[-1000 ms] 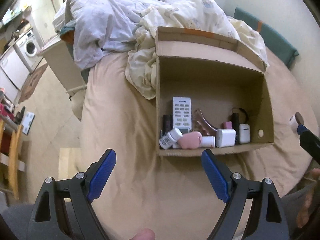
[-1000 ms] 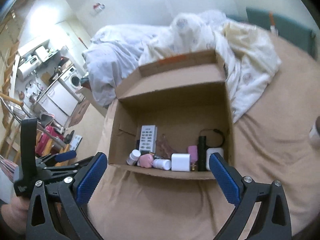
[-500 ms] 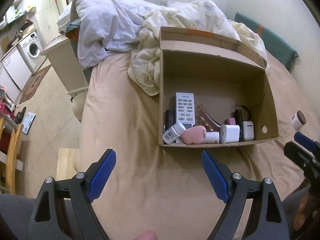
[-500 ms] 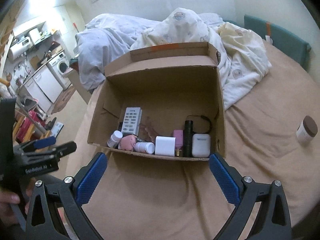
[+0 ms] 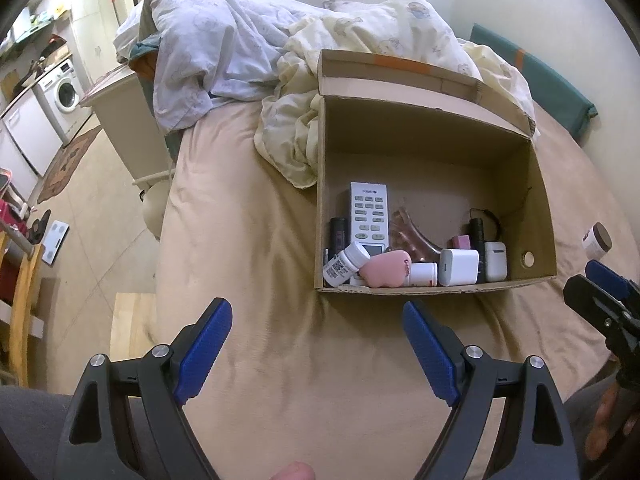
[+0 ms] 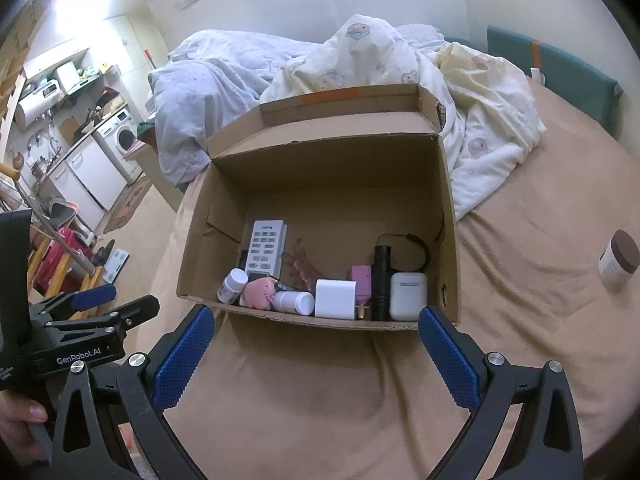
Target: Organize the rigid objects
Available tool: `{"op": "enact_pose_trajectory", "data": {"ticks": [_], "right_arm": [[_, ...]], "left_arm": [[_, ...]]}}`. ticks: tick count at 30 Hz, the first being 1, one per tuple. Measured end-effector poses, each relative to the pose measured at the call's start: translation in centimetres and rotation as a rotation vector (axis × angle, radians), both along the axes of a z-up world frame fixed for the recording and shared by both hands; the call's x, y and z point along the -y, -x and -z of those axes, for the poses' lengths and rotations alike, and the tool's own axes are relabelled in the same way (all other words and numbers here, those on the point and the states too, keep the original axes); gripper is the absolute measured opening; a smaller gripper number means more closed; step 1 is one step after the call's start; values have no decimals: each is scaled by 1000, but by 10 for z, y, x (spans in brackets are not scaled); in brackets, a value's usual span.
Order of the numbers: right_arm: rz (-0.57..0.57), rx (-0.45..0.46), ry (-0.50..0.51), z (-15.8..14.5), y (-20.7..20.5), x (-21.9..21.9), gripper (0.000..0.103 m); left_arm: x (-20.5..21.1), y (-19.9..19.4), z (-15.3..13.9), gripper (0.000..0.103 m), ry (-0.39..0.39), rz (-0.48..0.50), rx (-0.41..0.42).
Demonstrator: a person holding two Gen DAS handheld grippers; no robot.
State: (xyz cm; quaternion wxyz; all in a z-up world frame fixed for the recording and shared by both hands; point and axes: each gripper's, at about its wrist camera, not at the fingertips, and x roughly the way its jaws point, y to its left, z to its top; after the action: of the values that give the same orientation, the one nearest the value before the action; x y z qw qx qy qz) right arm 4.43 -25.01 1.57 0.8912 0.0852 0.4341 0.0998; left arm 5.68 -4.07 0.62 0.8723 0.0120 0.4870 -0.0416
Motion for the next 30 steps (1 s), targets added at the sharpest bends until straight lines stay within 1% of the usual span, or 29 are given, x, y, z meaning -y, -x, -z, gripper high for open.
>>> {"op": "enact_pose_trajectory", "data": {"ticks": [15,30], "right_arm": [[9,-5,16,2,-1,0,103],[20,-8,20,2,-2,2,103]], "left_arm": [[-1,1,-1,86,13,-16,2],[2,1,0,86,5,-26,1]]}}
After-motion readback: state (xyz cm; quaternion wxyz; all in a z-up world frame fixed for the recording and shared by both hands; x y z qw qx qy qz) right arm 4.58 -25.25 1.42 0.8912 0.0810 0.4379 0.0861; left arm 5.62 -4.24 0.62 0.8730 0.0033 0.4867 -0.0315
